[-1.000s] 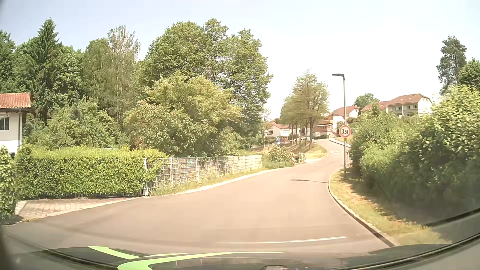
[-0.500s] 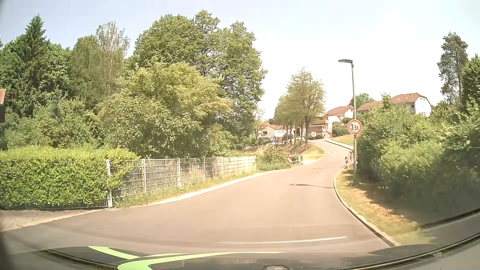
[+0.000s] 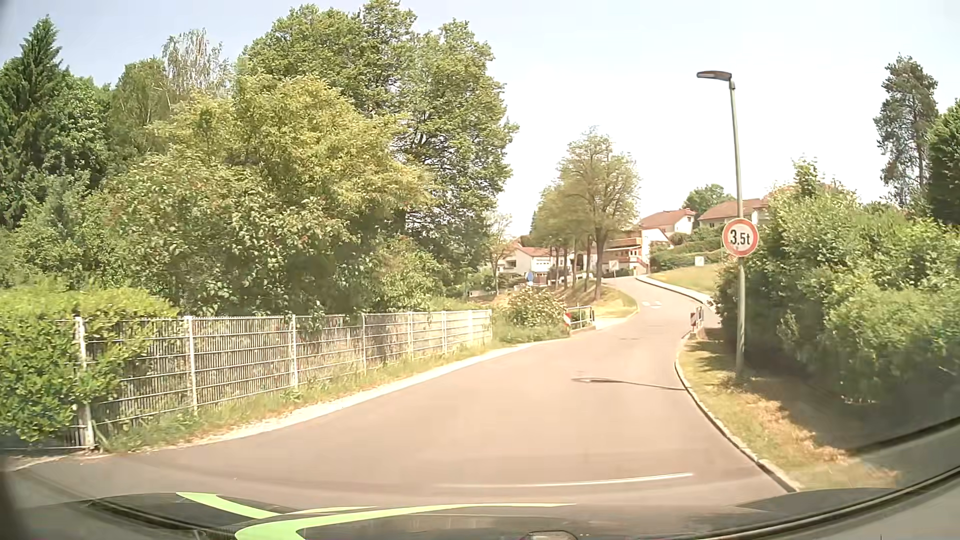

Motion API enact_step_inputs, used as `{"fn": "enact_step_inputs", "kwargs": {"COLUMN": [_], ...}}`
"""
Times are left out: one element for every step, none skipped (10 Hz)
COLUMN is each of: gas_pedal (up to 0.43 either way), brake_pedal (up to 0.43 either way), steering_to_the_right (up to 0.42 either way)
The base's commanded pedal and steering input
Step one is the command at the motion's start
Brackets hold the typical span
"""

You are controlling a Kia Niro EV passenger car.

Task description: Follow the waypoints while adhering to traffic rules and regulations

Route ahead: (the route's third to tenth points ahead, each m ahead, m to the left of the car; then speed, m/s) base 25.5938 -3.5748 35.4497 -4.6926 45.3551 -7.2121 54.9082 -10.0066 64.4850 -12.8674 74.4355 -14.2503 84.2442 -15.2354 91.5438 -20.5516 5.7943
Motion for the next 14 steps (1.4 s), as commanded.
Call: {"fn": "enact_step_inputs", "kwargs": {"gas_pedal": [0.130,0.130,0.130,0.130,0.130,0.130,0.130,0.130,0.130,0.130,0.130,0.130,0.130,0.130], "brake_pedal": [0.000,0.000,0.000,0.000,0.000,0.000,0.000,0.000,0.000,0.000,0.000,0.000,0.000,0.000], "steering_to_the_right": [0.061,0.065,0.066,0.066,0.067,0.068,0.068,0.070,0.070,0.072,0.073,0.073,0.073,0.073]}}
